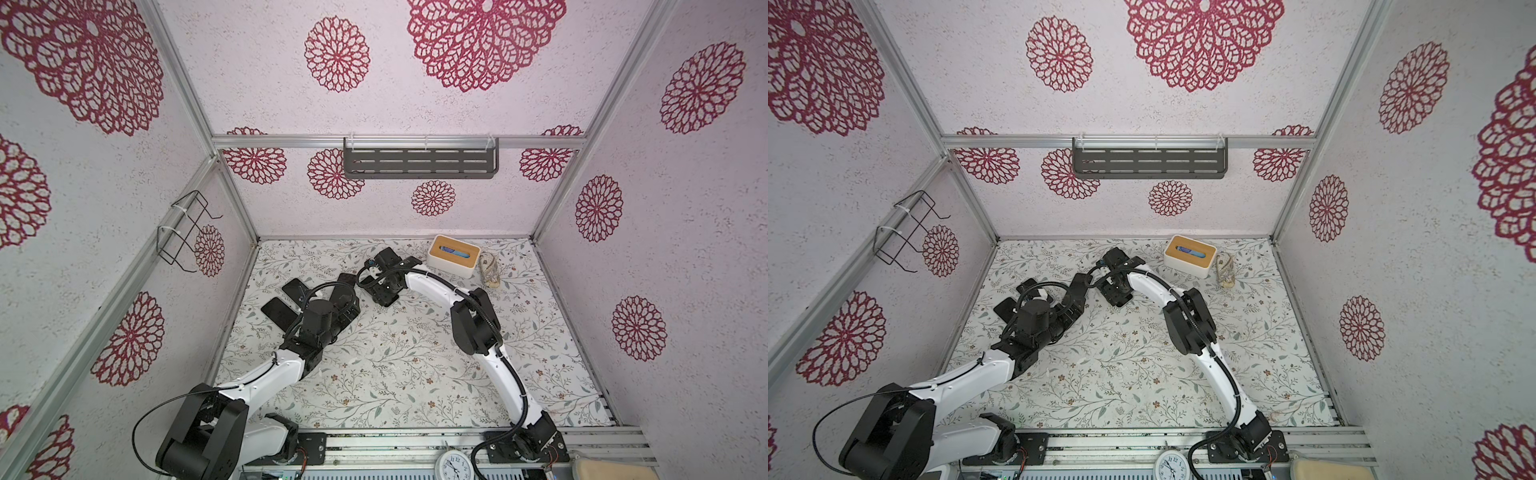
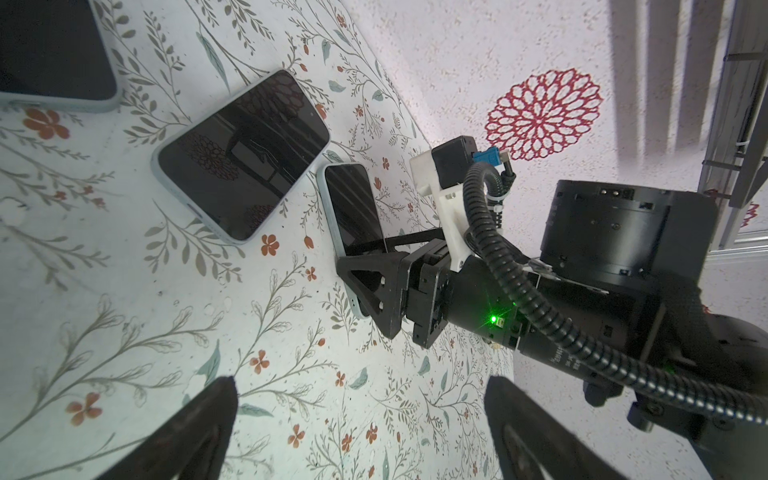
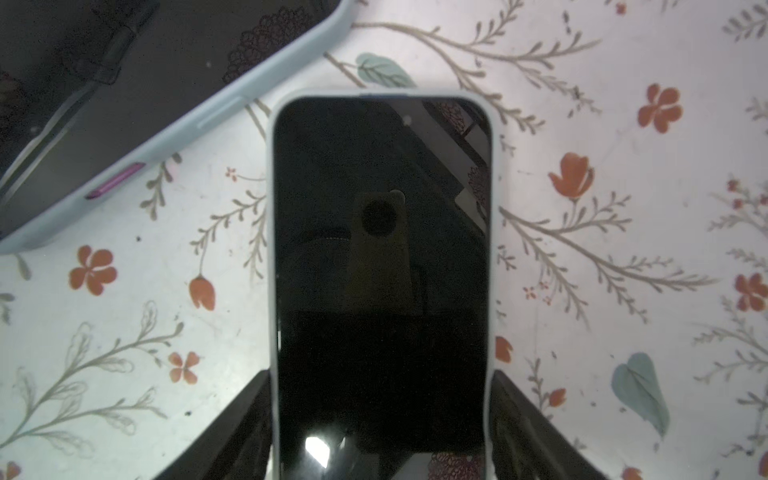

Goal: Take the phone out of the phone case
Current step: 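Close the right gripper on the phone's near end and lift it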

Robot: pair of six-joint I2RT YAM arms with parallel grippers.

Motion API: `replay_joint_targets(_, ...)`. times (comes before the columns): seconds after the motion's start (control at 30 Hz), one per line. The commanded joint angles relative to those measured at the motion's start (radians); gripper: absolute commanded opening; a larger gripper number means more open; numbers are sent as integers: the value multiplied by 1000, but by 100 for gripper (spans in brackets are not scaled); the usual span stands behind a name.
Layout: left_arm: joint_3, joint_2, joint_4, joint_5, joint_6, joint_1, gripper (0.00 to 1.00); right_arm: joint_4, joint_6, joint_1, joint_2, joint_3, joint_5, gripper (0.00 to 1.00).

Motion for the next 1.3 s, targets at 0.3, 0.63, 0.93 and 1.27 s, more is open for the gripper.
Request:
replay_joint_targets(0.3, 33, 44, 12, 8, -20, 4, 97, 72, 73, 0, -88, -152, -27, 56)
replay_joint_targets(0.63, 23, 88, 98, 59, -61, 12, 97, 261, 120, -1, -246, -390, -165, 48)
replay_joint_targets(0.93, -19, 154, 211, 93, -122, 26, 97, 416, 166, -5, -378, -597, -317, 46)
replay_joint_targets(1.27, -53, 233, 275, 93, -192, 31, 97, 579, 228, -4, -508, -785, -515, 43)
